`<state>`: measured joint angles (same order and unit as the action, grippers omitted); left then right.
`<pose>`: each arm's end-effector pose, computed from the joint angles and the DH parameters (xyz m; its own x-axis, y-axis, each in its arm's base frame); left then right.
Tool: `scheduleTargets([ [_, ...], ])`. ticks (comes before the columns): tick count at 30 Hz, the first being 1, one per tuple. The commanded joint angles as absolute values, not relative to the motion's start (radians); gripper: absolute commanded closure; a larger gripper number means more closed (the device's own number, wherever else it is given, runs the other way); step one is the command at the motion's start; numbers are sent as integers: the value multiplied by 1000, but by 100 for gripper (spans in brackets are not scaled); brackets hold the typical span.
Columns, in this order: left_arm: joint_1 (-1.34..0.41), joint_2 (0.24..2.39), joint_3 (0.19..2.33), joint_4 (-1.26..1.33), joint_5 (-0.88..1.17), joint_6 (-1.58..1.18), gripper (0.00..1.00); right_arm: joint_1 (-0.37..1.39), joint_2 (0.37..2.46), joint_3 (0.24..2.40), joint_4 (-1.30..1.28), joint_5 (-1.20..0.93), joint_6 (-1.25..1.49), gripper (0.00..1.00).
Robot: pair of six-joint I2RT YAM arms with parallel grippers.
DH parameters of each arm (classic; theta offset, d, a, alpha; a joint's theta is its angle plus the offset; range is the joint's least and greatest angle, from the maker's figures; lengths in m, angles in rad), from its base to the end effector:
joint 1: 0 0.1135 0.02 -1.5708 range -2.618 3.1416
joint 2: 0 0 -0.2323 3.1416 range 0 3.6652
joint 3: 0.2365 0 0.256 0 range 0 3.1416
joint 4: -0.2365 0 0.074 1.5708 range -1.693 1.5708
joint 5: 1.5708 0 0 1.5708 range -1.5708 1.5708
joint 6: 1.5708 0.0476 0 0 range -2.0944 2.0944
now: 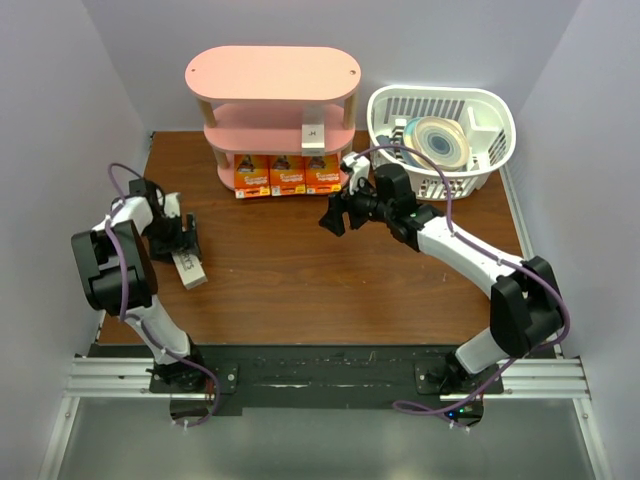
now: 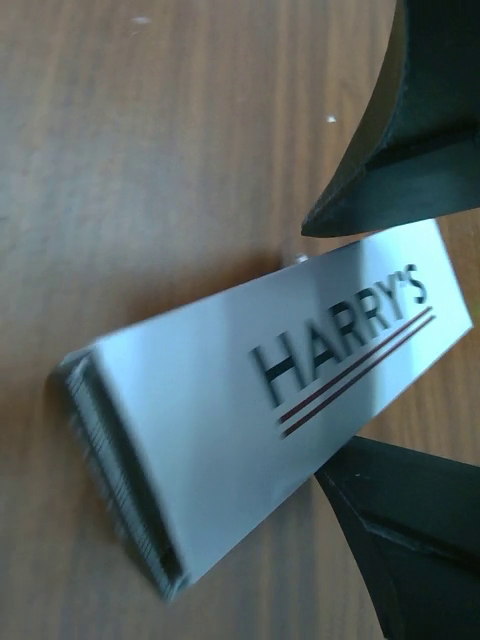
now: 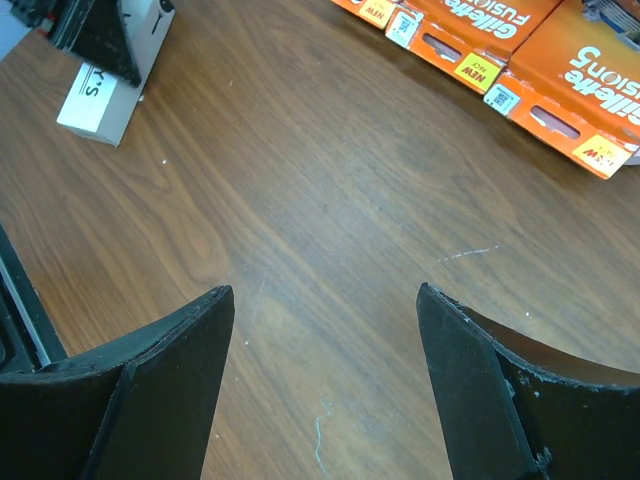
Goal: Place and organize the shaving razors onto the shelf
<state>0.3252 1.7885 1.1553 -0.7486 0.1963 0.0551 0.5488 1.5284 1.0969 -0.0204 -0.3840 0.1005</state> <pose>0.3147 0.0963 0.1229 -0.9446 -0.2615 -0.1981 -0.2269 0.9570 -0.1809 0.3043 0.2070 0.2444 -0.4480 -0.1649 -0.8787 -0.7299 0.6350 0.2530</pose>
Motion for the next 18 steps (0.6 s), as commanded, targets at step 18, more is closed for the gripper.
scheduleTargets([
  [18, 292, 1758, 1250, -1078, 1190, 605, 36, 635, 1523, 1218, -116, -696, -417, 20],
])
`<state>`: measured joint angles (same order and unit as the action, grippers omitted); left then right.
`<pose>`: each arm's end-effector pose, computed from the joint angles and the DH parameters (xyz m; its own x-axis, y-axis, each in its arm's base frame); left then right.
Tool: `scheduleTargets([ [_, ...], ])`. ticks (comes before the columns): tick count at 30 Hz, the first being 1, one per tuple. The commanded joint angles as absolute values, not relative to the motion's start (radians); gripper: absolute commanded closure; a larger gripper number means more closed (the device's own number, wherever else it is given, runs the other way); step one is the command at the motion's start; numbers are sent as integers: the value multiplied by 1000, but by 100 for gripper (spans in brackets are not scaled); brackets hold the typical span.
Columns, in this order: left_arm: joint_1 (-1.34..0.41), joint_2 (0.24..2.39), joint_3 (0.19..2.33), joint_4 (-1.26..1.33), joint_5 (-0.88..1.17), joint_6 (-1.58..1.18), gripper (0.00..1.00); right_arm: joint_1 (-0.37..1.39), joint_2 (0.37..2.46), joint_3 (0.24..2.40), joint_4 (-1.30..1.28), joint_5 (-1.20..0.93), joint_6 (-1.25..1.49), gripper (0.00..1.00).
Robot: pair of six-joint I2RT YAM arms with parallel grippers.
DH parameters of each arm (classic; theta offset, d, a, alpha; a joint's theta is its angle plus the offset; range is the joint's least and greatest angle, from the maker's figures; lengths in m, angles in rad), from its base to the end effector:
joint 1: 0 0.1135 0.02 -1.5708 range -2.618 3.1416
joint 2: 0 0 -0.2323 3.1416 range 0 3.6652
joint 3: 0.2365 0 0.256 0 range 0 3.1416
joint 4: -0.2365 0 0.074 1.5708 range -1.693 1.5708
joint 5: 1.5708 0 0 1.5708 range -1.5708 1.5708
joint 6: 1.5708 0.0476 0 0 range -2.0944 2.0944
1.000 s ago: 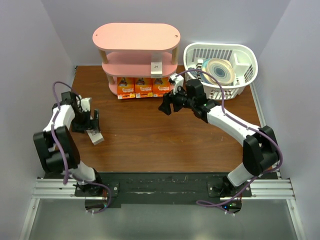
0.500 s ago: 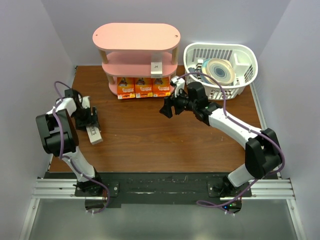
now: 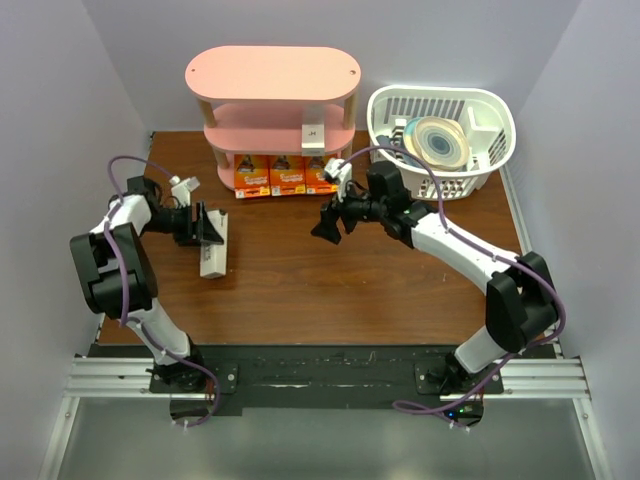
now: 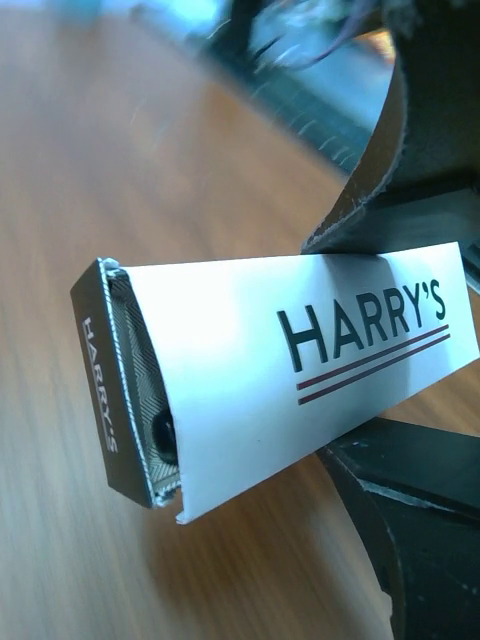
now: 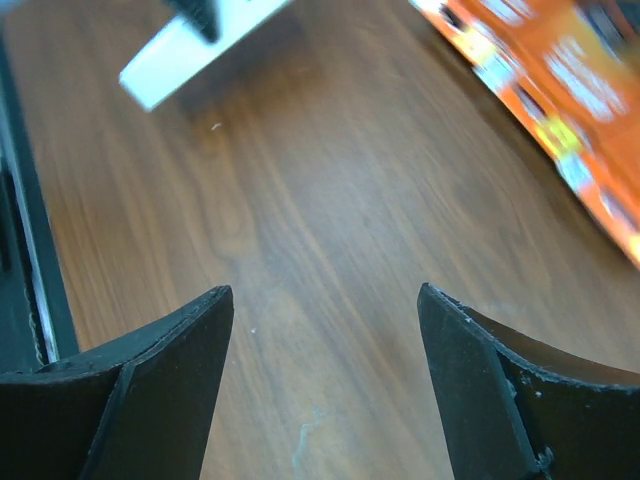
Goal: Place and organize the shaving razors onto the shelf
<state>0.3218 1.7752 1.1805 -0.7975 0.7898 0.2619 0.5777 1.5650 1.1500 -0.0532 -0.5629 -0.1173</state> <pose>0.3200 0.0710 0.1454 -0.9284 -0.1174 -0.3526 0.1423 0.7642 -0.6291 0.2982 0.2247 0.2488 -0.2747 -0.2972 -0.9144 -0.8991 0.4165 0.1347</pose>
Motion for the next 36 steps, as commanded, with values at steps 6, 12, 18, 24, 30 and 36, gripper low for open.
scheduleTargets([
  [6, 167, 1800, 1260, -1315, 1207, 882, 36, 724, 1523, 1284, -178, -704, -833, 14],
  [12, 41, 1726, 1209, -1315, 1219, 933, 32, 776, 1574, 1374, -319, -767, -1227, 10],
  [18, 8, 1724, 1212, -1315, 1243, 914, 32, 808, 1617, 1422, -520, -801, -1567, 8],
  [24, -43, 1710, 1224, -1315, 1259, 881, 31, 830, 1678, 1463, -604, -810, -1643, 8],
  [30, -84, 1706, 1229, -1315, 1247, 865, 31, 864, 1716, 1447, -512, -773, -1621, 8],
  [36, -92, 1713, 1230, -1315, 1250, 865, 32, 864, 1718, 1413, -454, -769, -1632, 9],
])
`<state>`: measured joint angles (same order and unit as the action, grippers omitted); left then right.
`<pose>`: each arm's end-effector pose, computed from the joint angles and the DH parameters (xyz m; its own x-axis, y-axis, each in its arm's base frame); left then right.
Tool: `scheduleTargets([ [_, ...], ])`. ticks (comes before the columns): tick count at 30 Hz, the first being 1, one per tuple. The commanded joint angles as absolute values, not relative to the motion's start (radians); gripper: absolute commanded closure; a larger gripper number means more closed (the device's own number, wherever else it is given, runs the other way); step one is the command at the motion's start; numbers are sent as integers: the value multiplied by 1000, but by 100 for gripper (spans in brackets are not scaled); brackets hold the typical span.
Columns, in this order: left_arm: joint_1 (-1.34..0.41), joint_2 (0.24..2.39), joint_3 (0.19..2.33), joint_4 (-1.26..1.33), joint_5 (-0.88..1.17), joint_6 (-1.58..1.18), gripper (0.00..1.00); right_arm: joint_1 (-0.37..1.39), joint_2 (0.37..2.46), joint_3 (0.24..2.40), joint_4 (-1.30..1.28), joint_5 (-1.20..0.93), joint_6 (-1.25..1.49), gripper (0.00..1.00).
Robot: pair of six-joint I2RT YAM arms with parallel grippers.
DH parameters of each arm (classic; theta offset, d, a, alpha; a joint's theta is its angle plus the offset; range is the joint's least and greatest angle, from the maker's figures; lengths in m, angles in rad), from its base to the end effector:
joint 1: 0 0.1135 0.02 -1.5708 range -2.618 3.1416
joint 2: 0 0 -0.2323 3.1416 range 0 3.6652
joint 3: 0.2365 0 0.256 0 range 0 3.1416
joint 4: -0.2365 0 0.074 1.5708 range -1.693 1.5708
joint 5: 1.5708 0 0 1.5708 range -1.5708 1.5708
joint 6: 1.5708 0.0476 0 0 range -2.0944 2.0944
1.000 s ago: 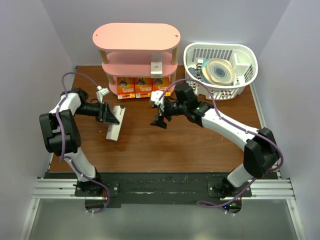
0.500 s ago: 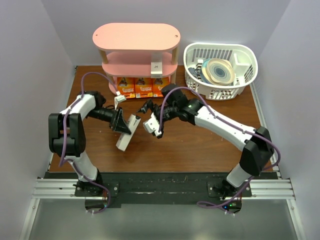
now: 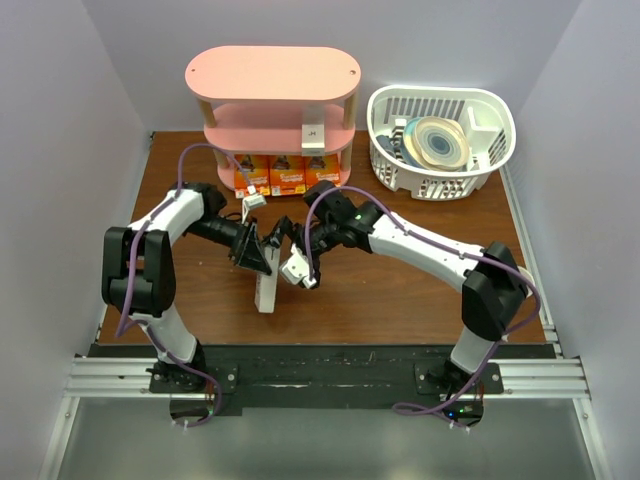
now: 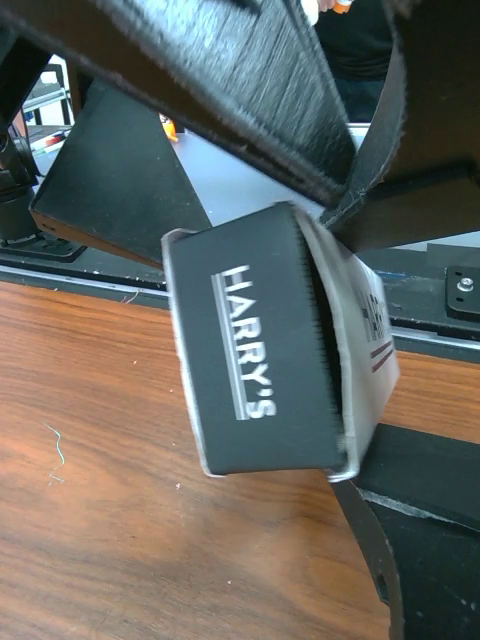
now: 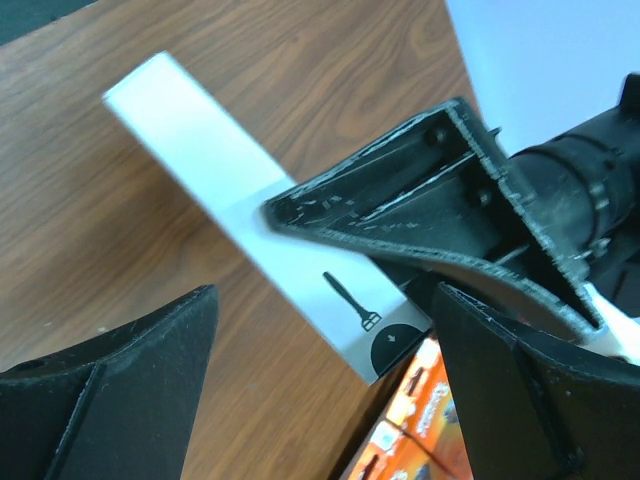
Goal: Place and organize the shaving razors onto the shelf
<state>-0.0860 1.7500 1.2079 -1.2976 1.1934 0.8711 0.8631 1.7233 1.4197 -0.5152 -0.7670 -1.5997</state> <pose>0.2764 -0.0682 0.1768 -0.7826 0.3504 -0.5146 0.5967 0.1867 -0.7804 0.2250 0.3138 0.2469 0.8686 -0.0918 -0.4869 -0.4499 -0.5578 -0.6975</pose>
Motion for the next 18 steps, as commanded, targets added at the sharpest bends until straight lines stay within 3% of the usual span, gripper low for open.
scheduleTargets([
  [1, -92, 1716, 1232, -1315, 1253, 865, 32, 865, 1718, 1413, -460, -769, -1652, 10],
  [13, -132, 1743, 1259, -1315, 1262, 856, 34, 865, 1779, 1463, -587, -795, -1866, 13],
  [18, -140, 1743, 1261, -1316, 1256, 854, 34, 865, 1810, 1491, -672, -770, -1951, 25],
])
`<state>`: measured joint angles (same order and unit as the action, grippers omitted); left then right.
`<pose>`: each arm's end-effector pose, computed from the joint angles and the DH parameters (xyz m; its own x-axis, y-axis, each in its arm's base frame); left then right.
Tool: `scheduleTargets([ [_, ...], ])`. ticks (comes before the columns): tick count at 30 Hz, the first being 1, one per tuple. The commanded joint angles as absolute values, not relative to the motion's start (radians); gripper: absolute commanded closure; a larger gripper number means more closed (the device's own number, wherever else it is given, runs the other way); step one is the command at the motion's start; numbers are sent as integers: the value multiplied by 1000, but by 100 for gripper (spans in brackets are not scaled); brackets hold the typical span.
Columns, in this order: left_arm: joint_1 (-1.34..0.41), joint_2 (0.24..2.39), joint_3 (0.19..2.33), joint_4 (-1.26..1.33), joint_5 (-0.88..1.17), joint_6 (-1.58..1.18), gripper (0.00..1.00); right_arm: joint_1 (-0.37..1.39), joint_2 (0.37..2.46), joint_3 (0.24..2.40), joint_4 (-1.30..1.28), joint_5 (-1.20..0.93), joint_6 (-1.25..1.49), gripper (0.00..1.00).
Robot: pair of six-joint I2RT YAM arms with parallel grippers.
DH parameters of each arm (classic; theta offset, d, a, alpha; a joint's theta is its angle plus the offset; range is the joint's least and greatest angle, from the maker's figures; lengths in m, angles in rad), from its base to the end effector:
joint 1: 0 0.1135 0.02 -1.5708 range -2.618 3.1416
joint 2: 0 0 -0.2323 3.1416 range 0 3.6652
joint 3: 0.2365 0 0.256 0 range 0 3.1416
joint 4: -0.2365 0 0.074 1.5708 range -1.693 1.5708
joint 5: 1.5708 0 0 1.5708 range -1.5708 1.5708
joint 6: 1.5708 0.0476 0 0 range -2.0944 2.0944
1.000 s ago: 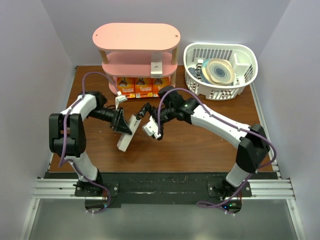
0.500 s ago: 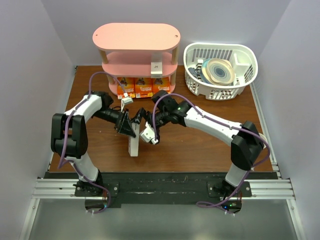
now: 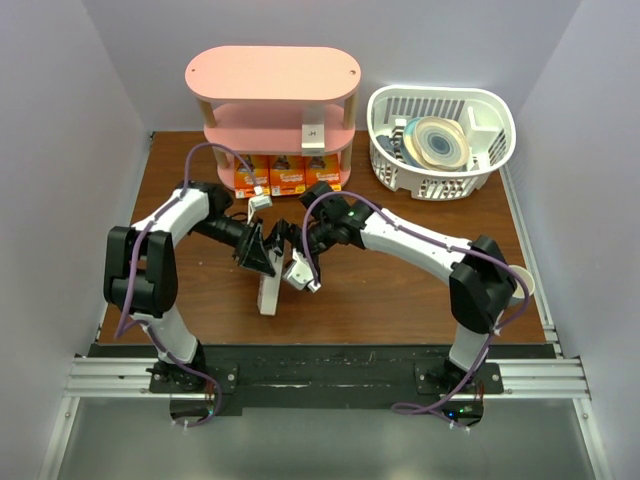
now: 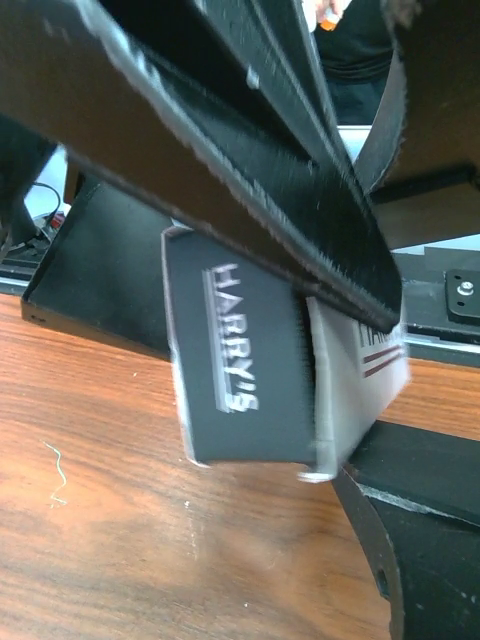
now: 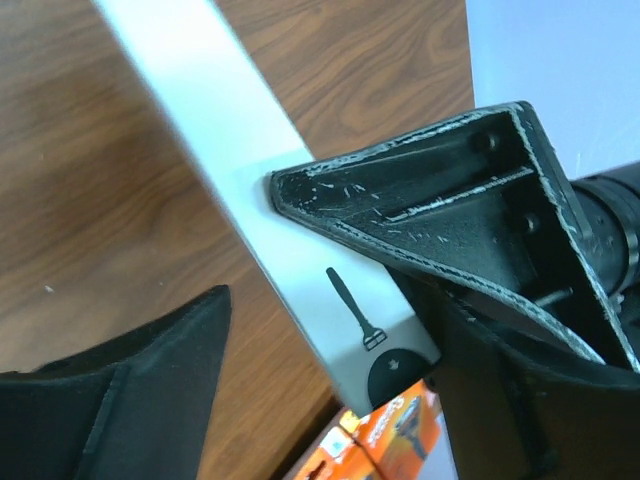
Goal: Place and organize the shaving razors onto the shelf
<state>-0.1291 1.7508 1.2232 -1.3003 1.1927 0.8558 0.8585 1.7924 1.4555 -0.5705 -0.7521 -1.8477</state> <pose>0.2755 -0.0804 0.1800 -0.7699 0.3810 -0.5120 0.6017 0.1659 -0.7813 0.2321 0.3185 0.2288 0.9369 0.0102 -0.3494 -0.2691 -0.6170 -0.7395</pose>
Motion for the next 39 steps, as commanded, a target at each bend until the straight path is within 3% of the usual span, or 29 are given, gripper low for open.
scheduleTargets([
  [1, -140, 1741, 1259, -1315, 1253, 854, 34, 865, 1813, 1482, -663, -764, -1960, 27],
  [9, -140, 1750, 1256, -1307, 1218, 848, 31, 865, 1799, 1428, -633, -689, -1896, 51],
  [13, -137, 1681, 1247, -1172, 1116, 679, 25, 861, 1790, 1422, -681, -646, -1778, 64],
  [16, -137, 1589, 1217, -1001, 967, 560, 18, 842, 1778, 1404, -699, -652, -1637, 66],
  [22, -137, 1454, 1106, -666, 651, 378, 14, 773, 1842, 1425, -774, -729, -1252, 66],
  [27, -138, 1419, 1072, -637, 655, 385, 14, 691, 2098, 1615, -1088, -856, -1079, 68],
  [28, -138, 1407, 1065, -646, 691, 449, 2, 678, 2136, 1684, -1141, -873, -1066, 68],
  [32, -153, 1239, 945, -522, 700, 558, 0, 634, 2321, 1841, -1360, -943, -1040, 69],
  [36, -167, 1158, 819, -454, 606, 645, 0, 585, 2353, 1827, -1340, -1000, -944, 53],
  [37, -169, 1157, 815, -497, 607, 666, 0, 578, 2332, 1810, -1313, -1011, -919, 40],
  [39, -172, 1157, 813, -535, 632, 716, 0, 568, 2307, 1773, -1258, -1006, -859, 28],
])
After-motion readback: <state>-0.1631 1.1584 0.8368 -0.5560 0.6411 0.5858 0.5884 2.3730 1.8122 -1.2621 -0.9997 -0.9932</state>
